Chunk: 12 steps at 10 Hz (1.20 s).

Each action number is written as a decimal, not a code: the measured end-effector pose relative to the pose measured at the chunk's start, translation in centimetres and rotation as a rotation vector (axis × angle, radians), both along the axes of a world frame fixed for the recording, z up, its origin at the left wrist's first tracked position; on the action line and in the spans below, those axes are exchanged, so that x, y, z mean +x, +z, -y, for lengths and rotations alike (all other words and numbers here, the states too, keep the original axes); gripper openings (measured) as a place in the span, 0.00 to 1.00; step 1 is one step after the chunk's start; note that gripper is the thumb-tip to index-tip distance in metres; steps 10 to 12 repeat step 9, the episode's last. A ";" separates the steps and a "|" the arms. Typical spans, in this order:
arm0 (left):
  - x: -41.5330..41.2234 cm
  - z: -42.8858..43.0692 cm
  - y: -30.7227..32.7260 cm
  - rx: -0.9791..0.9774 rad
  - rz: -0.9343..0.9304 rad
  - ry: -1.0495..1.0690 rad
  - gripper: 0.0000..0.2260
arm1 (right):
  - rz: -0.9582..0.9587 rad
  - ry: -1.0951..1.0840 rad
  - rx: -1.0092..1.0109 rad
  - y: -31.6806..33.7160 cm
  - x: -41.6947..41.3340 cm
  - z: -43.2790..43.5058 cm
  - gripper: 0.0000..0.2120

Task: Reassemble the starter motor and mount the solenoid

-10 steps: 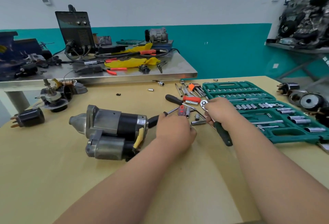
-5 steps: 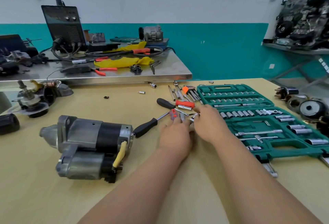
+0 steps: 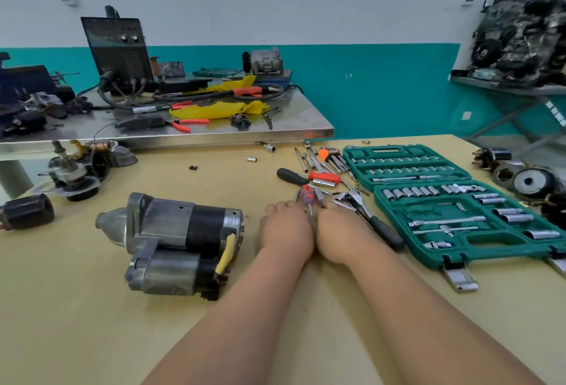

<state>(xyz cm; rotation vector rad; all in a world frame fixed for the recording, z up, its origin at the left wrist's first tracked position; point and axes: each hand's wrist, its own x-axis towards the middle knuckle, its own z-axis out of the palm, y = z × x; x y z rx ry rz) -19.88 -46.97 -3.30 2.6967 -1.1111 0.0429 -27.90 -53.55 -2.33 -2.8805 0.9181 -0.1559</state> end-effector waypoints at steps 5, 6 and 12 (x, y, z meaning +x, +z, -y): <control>-1.5 -1.9 -0.5 -0.195 -0.139 -0.161 0.17 | 0.250 -0.054 -0.034 0.6 -0.9 1.4 0.20; -2.9 -3.5 0.6 -0.246 -0.162 -0.196 0.17 | 0.484 -0.072 0.054 1.1 -0.9 0.8 0.11; -3.4 -17.2 2.9 -0.726 0.165 -0.359 0.14 | 1.038 0.078 0.893 6.2 -2.4 -7.2 0.18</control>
